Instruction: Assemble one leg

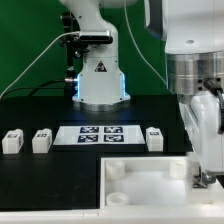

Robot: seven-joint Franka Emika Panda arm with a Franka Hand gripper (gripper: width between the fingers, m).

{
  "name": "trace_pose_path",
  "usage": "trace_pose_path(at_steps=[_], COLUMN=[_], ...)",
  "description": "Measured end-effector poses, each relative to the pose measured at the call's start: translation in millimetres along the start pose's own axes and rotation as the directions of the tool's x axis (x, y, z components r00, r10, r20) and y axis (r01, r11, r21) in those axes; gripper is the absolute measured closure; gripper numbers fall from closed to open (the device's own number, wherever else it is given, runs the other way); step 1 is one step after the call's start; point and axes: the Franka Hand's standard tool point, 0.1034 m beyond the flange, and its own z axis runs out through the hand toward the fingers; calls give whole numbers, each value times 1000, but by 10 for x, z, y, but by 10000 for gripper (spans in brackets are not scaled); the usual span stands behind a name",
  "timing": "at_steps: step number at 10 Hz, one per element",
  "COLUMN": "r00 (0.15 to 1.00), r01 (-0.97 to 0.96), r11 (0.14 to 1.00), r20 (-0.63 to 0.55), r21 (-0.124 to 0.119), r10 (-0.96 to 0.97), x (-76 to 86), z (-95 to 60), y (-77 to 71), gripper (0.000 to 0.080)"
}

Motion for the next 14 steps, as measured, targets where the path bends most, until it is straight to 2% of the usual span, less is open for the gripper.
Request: trace_pose_path(at_steps=[1,2,3,4,5,7,8,9,10,11,12,13,14], r00=[984,909,820,738,721,534,417,167,55,66,91,111,218], r01=[177,417,572,675,693,845,909,984,997,996,994,993,975], r11=[984,909,820,738,721,534,417,167,55,66,91,111,218], r20=[0,-1,-4,-7,-8,-9,-9,-4,-4,-6,-7,-8,-12], r21=[0,3,1,-3,-3,-8,-16,-55,-54,-52,-53,-51,-49], r10=[-177,-417,-572,-675,-693,-845,-909,-986,-998,-998,-996,-994,-976], x=[16,31,19,-1,9,28,36,52,65,58,58,58,53], z=[-2,-12,-17,-15,-12,-13,-16,-54,-79,-81,-78,-78,-77], y=[-7,-22,-22,-14,-16,-21,-23,-51,-83,-85,-84,-84,-82], gripper=[329,213,213,163,154,154,151,151,151,174,306,306,442])
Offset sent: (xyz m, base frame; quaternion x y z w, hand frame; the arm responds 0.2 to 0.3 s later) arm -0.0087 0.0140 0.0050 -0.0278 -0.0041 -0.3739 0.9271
